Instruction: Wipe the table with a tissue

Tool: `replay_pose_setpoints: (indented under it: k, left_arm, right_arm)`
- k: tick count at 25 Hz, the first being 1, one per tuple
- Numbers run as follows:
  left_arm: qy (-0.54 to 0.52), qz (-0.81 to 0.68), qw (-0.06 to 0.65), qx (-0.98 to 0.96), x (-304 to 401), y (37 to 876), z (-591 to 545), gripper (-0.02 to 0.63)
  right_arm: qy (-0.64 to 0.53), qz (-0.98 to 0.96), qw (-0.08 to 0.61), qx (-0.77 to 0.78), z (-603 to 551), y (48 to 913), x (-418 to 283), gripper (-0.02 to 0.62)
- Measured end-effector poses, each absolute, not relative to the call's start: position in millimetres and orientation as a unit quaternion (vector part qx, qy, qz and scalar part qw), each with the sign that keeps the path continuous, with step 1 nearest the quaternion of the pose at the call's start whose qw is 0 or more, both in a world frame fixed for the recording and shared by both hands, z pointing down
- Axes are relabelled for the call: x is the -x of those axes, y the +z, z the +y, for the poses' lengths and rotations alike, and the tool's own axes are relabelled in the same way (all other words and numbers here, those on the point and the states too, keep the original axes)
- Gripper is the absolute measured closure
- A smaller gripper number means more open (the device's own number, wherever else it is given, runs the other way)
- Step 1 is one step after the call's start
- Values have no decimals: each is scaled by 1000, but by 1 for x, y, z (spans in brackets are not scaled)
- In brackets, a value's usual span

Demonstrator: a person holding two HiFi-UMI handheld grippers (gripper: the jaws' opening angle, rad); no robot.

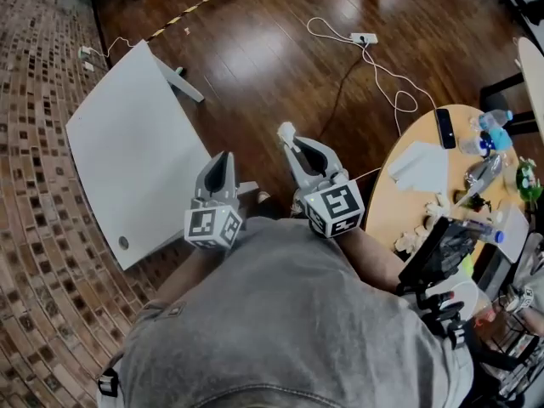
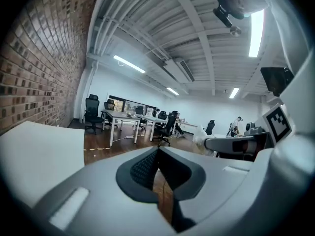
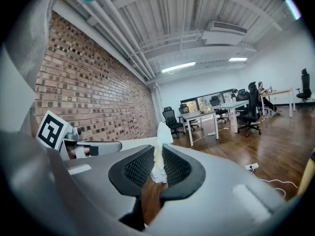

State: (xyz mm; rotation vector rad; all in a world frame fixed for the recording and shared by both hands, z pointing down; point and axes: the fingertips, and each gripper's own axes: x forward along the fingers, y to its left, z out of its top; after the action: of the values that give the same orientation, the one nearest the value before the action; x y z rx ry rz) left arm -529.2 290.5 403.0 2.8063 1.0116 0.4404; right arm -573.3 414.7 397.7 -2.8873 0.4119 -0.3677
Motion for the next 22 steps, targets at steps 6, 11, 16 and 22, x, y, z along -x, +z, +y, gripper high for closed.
replay_pose_setpoints:
  k: [6, 11, 16, 22]
  left_arm:
    - [153, 325, 63, -931, 499, 410, 300, 604]
    - [141, 312, 85, -936, 450, 417, 308, 604]
    - [110, 291, 105, -945, 390, 404, 304, 604]
    - [107, 246, 121, -956, 351, 403, 275, 604]
  right_arm:
    - [-134, 141, 113, 974, 426, 409, 546, 532]
    - [-141, 154, 100, 973, 435, 413, 494, 532]
    - [-135, 176, 69, 973, 436, 398, 428, 531]
    - [-141, 216, 57, 965, 411, 395, 374, 531]
